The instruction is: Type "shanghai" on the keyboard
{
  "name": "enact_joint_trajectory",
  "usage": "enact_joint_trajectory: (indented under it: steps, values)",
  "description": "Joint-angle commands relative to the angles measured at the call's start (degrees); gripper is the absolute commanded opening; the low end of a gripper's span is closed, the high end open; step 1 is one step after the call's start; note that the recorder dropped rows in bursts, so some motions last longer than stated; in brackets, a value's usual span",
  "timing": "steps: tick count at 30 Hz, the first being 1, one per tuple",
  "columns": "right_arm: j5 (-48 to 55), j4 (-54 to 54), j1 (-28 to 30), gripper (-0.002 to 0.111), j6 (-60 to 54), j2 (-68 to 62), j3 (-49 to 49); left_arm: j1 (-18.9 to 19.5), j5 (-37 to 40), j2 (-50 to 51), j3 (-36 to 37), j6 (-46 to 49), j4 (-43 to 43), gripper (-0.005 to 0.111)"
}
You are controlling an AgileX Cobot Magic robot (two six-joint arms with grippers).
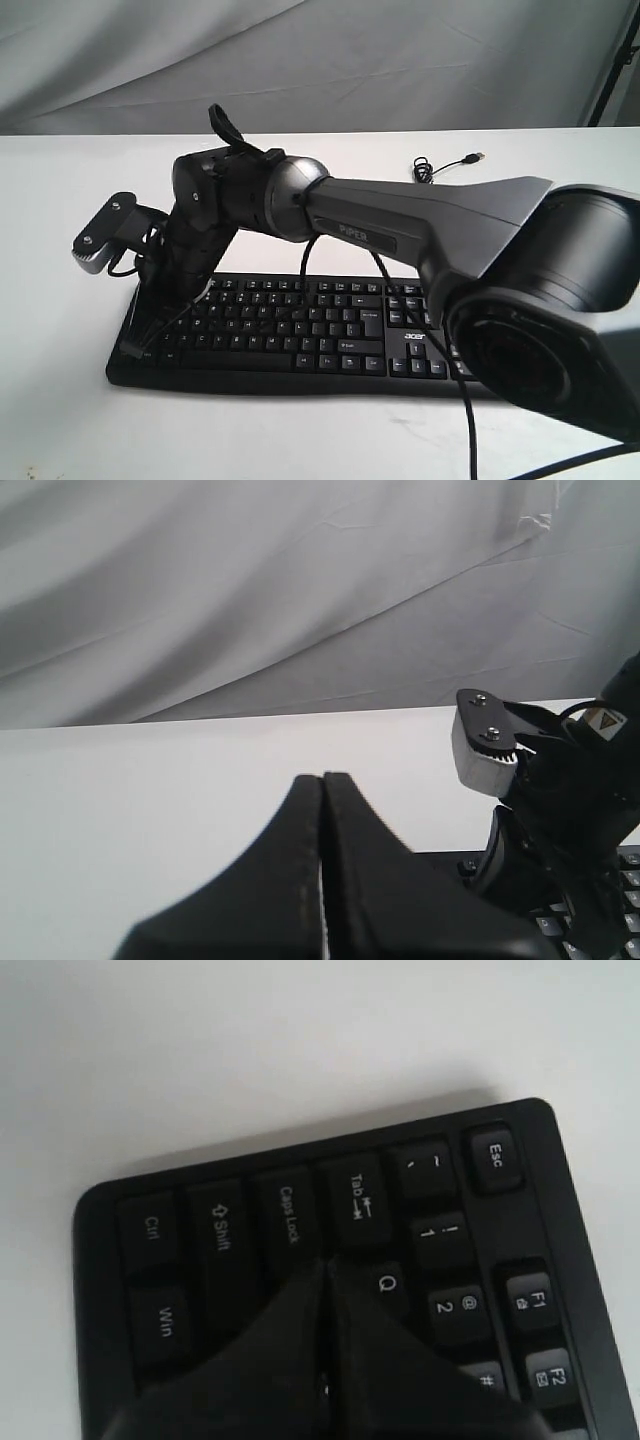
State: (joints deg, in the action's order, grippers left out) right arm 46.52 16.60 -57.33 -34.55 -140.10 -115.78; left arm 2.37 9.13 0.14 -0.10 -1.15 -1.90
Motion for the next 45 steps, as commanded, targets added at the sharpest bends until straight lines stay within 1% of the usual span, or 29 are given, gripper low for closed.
enact_joint_trajectory:
  steps: [1, 18, 24, 26, 28, 30, 31, 32, 34, 36, 39, 45]
  values:
    - [0.4, -0.1, -0.1, 0.000, -0.1, 0.4, -0.3, -0.4, -0.3, -0.1, 0.1, -0.2, 0.1, 0.000]
    - [1.5, 0.2, -0.1, 0.000, -0.1, 0.0, -0.3, -0.4, -0.3, -0.1, 0.1, -0.2, 0.1, 0.000]
    - [2.1, -3.9, -0.1, 0.000, 0.7, 3.4, -0.3, -0.4, -0.3, -0.1, 0.1, -0.2, 0.1, 0.000]
    - [5.0, -6.4, 0.2, 0.000, 2.4, 5.8, -0.2, -0.4, -0.3, -0.1, 0.1, -0.2, 0.1, 0.000]
    - [6.1, -8.4, 1.4, 0.000, 4.2, 8.7, 2.2, -0.4, -0.3, -0.1, 0.1, -0.2, 0.1, 0.000]
    - [3.9, -8.3, 3.4, 0.000, 4.8, 12.8, 8.3, -0.4, -0.3, -0.1, 0.1, -0.2, 0.1, 0.000]
    - [0.8, -8.1, 4.9, 0.000, 4.9, 16.2, 14.6, -0.4, -0.3, -0.1, 0.1, -0.2, 0.1, 0.000]
    - [-1.2, -7.5, 5.7, 0.000, 4.9, 17.9, 18.0, -0.4, -0.3, -0.1, 0.1, -0.2, 0.1, 0.000]
    - [-8.8, -5.0, 8.5, 0.000, 4.8, 22.8, 29.3, -0.4, -0.3, -0.1, 0.1, -0.2, 0.1, 0.000]
    - [-13.8, -3.0, 9.9, 0.000, 4.1, 24.8, 35.3, -0.4, -0.3, -0.1, 0.1, -0.2, 0.1, 0.000]
    - [-16.0, -0.9, 10.0, 0.000, 2.9, 24.5, 37.6, -0.4, -0.3, -0.1, 0.1, -0.2, 0.1, 0.000]
    - [-17.3, 4.5, 10.0, 0.000, -2.4, 22.3, 37.7, -0.4, -0.3, -0.1, 0.1, -0.2, 0.1, 0.000]
